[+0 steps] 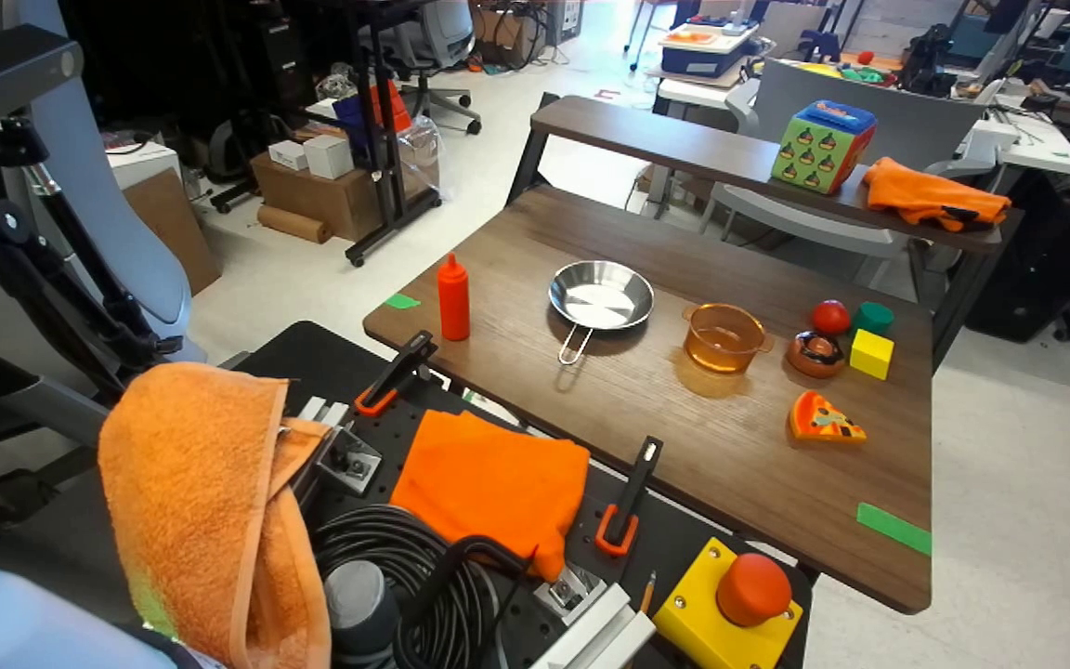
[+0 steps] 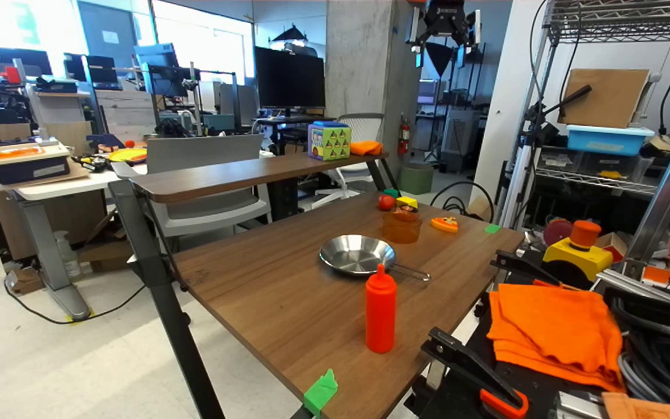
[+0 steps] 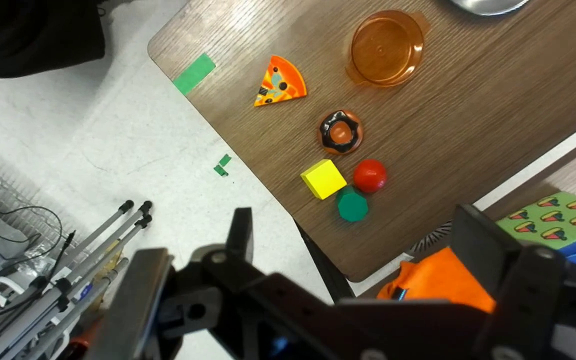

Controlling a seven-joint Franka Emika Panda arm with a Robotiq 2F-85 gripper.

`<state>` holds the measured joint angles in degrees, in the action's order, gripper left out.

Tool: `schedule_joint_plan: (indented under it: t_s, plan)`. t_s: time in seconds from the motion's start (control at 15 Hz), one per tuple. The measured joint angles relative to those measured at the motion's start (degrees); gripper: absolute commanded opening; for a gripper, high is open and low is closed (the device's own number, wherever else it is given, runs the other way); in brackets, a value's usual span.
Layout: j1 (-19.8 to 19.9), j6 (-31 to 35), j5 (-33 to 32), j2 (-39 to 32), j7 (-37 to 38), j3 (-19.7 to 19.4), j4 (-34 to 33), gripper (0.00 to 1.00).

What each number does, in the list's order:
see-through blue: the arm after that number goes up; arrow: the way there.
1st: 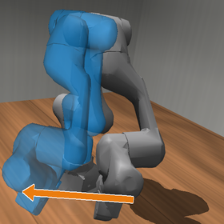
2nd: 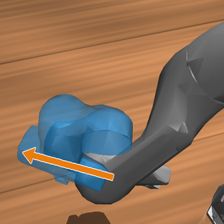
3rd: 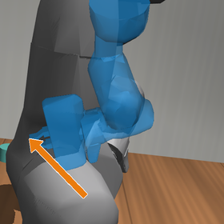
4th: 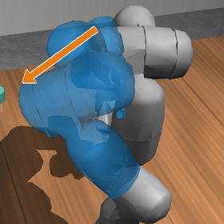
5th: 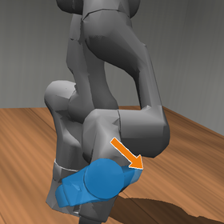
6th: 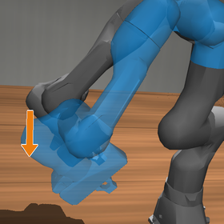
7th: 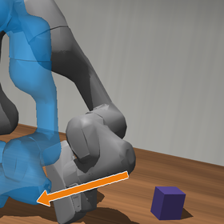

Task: Pick up the yellow object from the table and put it in the pot

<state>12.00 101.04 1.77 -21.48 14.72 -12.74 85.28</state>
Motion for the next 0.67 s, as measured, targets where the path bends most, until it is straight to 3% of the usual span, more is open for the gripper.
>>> schedule_joint_plan:
  t_s: [0.27,0.67]
  plan:
    - [1.37,-2.31,0.08,-1.59,0.61,-0.06,-1.69,1.0]
    - [2.38,-12.21,0.16,-9.16,0.85,0.09,-11.25,1.0]
